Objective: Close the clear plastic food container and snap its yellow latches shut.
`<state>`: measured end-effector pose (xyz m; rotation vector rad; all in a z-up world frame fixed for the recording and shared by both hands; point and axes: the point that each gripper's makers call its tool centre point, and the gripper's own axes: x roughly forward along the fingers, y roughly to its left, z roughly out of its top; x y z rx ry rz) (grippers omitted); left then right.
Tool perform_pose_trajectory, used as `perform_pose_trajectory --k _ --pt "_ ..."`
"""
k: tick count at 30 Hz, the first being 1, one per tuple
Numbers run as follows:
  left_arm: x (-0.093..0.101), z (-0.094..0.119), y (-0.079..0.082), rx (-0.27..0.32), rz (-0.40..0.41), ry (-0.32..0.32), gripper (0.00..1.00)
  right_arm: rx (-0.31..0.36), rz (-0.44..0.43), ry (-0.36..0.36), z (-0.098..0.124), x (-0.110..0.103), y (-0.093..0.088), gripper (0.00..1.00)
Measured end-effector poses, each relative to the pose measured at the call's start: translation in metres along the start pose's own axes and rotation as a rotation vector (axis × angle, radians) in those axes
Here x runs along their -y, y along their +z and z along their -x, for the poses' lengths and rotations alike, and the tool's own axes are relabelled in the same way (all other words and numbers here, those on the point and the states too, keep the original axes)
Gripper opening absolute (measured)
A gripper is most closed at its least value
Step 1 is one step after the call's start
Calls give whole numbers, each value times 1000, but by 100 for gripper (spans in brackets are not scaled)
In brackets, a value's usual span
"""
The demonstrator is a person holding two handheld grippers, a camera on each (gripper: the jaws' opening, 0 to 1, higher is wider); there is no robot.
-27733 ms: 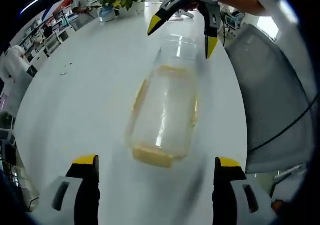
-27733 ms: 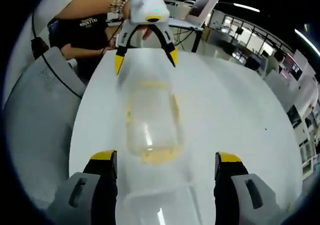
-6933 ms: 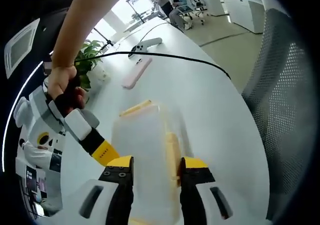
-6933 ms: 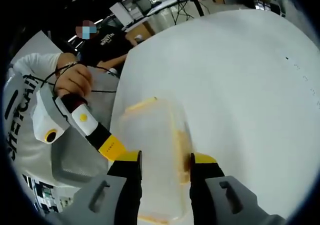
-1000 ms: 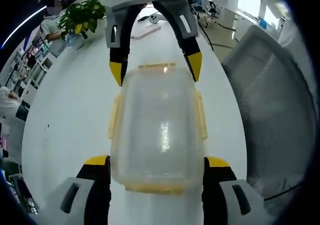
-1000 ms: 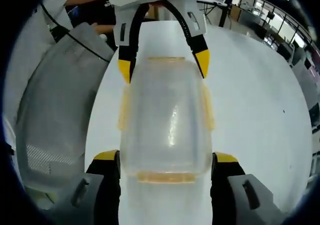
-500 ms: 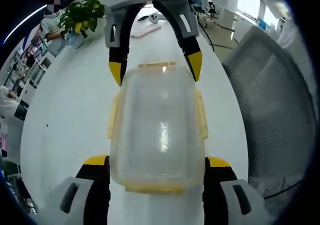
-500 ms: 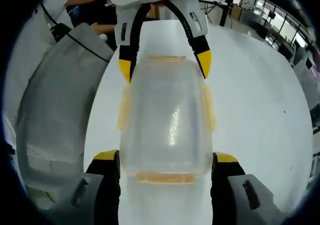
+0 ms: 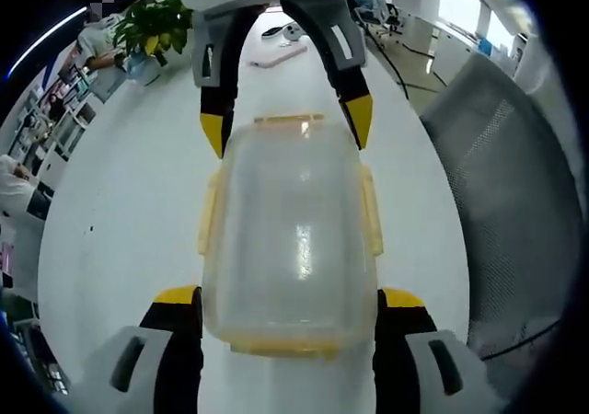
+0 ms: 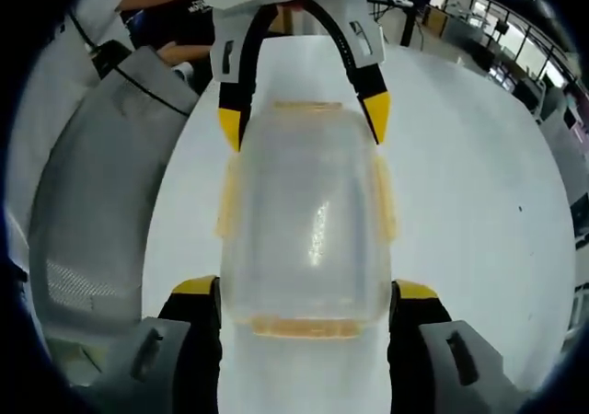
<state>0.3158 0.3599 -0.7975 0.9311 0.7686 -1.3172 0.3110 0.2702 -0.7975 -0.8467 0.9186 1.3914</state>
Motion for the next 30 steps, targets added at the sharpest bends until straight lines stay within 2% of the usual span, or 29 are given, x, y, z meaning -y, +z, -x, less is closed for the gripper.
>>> perform_pose_trajectory --k 17,30 --pt "-38 -1 -6 -1 -2 -3 74 11 -3 -1 1 32 8 71" --pt "-61 -4 -6 -11 -7 -6 74 19 -6 -3 2 54 9 71"
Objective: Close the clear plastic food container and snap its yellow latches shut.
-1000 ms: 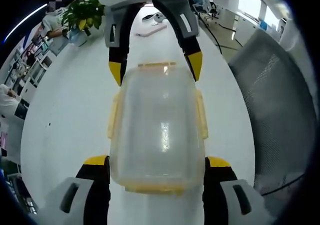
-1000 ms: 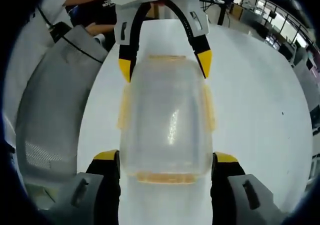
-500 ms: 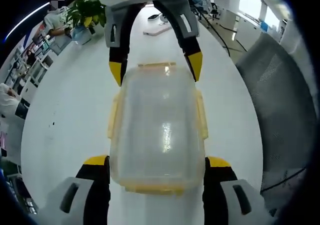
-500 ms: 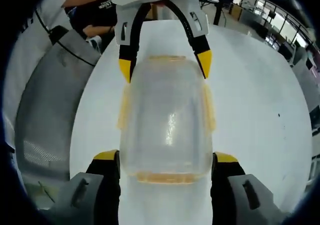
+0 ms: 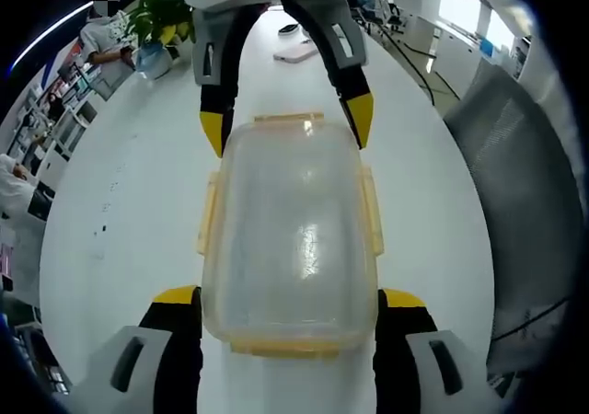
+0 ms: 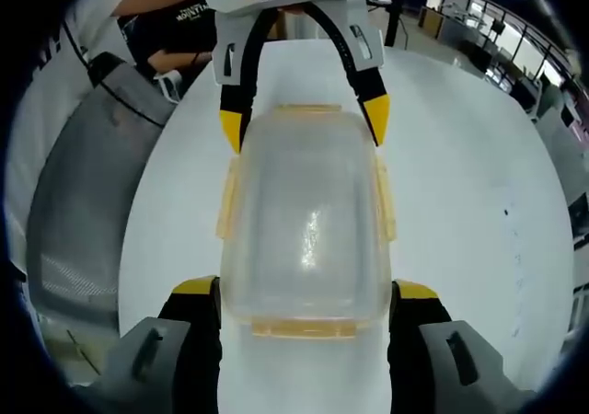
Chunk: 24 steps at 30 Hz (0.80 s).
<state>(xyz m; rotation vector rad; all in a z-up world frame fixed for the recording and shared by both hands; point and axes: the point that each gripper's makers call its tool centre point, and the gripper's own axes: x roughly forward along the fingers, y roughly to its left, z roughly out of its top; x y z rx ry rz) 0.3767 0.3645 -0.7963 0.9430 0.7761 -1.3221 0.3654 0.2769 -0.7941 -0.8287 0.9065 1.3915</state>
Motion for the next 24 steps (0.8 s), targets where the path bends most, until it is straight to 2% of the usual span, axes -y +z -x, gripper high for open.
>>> perform_pose_trajectory --k 24 --pt "-34 -5 -3 -17 -6 15 75 8 -1 3 2 39 0 71"
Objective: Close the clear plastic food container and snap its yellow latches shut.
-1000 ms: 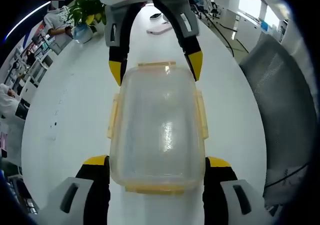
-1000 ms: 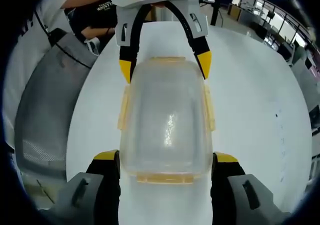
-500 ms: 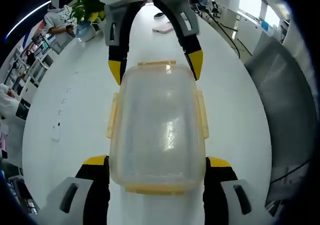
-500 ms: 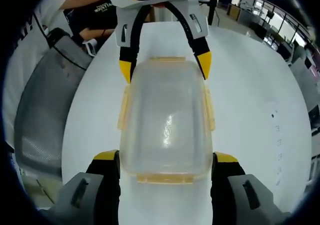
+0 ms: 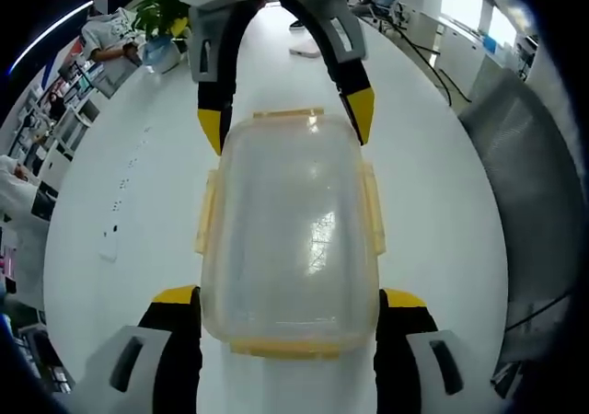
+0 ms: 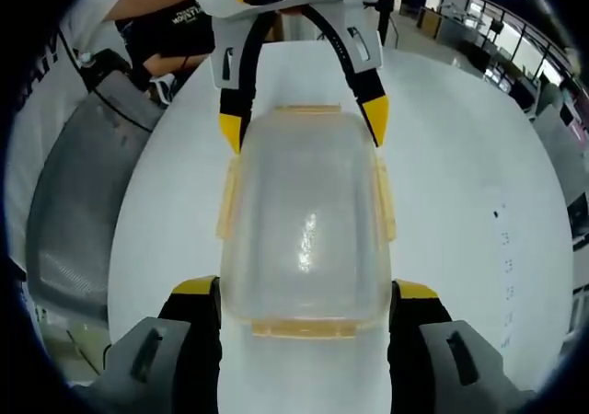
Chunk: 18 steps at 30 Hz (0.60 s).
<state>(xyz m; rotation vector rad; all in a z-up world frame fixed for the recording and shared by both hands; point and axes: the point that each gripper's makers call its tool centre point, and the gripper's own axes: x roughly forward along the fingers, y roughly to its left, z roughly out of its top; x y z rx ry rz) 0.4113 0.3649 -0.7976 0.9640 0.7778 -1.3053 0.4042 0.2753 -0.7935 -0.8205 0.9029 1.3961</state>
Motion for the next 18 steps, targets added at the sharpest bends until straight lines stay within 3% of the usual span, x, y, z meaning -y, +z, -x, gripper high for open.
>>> perform_pose_trajectory --k 18 --pt "1 -1 -2 0 0 19 78 -1 22 -26 -1 -3 -2 73"
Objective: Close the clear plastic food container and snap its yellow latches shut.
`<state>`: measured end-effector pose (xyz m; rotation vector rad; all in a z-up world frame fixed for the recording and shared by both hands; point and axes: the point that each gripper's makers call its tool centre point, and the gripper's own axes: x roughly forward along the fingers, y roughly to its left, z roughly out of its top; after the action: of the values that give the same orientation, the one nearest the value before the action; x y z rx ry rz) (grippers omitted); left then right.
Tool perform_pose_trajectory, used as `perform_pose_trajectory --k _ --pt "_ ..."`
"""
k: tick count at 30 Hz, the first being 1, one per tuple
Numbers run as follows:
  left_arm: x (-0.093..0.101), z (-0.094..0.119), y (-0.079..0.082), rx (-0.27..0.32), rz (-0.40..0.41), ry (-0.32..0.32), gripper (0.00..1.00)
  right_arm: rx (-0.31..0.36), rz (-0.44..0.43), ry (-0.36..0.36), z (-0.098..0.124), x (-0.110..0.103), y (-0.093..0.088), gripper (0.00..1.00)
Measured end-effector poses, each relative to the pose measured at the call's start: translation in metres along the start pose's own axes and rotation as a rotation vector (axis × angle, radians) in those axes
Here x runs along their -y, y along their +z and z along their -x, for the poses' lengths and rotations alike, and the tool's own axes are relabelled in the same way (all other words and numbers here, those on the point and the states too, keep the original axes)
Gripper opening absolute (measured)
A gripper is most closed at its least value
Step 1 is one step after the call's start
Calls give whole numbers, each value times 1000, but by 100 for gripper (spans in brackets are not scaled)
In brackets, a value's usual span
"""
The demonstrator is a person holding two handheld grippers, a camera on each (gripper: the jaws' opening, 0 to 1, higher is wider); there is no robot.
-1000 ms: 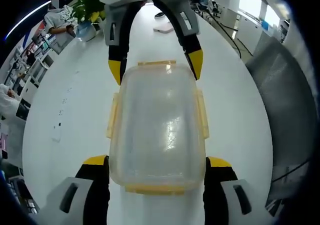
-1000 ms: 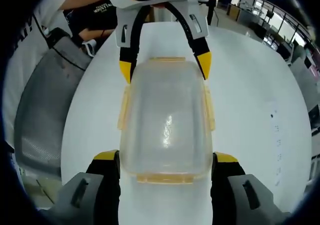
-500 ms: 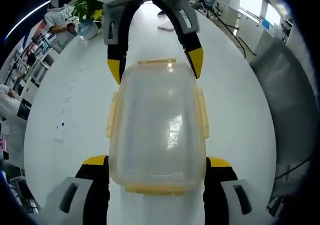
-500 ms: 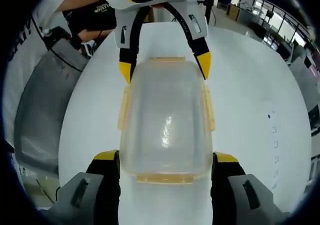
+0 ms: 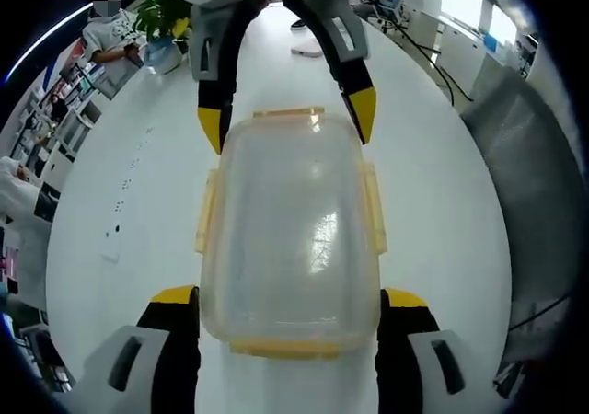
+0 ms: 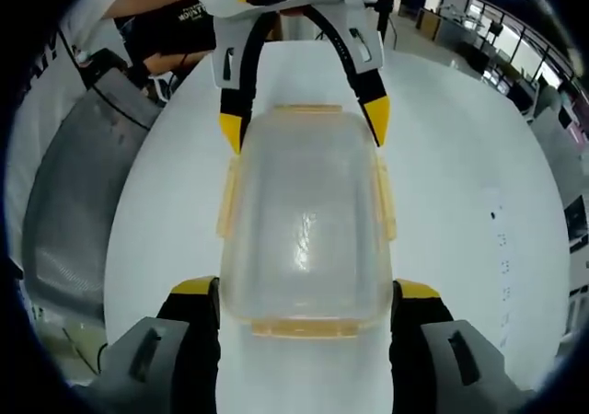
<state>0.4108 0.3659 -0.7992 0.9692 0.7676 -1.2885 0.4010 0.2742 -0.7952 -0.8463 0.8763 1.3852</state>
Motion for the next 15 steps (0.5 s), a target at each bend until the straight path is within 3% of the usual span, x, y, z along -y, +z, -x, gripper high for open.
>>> perform_pose_trajectory --k 8,15 --pt "0 1 -6 6 9 28 93 41 -22 -24 4 2 7 73" --pt "-3 9 -5 20 37 56 99 59 -33 -32 7 -2 12 86"
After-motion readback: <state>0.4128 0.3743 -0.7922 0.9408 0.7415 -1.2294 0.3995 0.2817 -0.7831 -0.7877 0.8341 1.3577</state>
